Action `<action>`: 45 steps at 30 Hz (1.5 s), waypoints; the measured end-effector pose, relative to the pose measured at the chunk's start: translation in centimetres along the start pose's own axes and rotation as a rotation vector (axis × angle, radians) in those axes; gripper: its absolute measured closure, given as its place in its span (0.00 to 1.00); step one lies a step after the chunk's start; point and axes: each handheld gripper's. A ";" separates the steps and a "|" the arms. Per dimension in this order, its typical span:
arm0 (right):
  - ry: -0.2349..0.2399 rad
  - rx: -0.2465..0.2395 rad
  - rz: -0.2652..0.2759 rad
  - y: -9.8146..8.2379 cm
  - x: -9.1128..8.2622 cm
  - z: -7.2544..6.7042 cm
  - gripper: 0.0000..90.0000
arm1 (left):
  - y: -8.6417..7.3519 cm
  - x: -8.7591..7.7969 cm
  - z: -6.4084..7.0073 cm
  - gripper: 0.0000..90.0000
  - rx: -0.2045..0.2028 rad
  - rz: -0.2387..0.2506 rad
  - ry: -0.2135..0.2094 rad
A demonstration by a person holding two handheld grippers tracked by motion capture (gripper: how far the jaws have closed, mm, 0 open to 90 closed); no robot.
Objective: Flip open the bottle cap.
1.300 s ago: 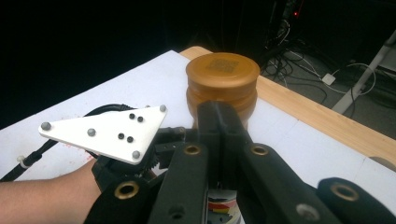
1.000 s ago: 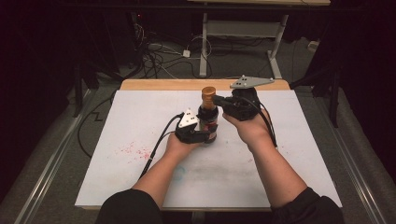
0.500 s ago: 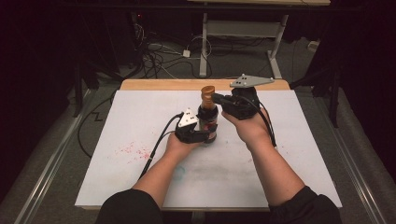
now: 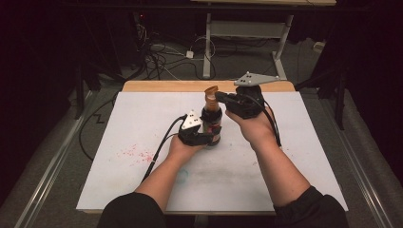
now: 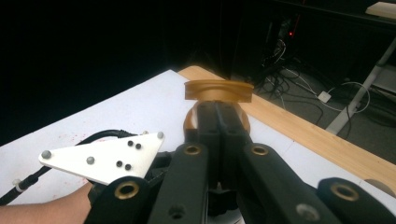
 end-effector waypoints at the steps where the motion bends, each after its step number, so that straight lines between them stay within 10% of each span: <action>1: 0.000 -0.002 0.000 0.1 0.0 0.0 1.00 | 0.0 0.0 0.0 0.33 0.000 0.000 0.000; 45: 0.007 -0.016 -0.027 0.8 0.3 0.0 1.00 | 0.0 0.0 0.0 0.33 -0.010 0.007 0.009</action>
Point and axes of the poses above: each handheld gripper's, and its own axes: x roughly forward along the jaws, y roughly out of its top, z roughly to its right, and after that the axes turned 12 degrees about x, right-handed
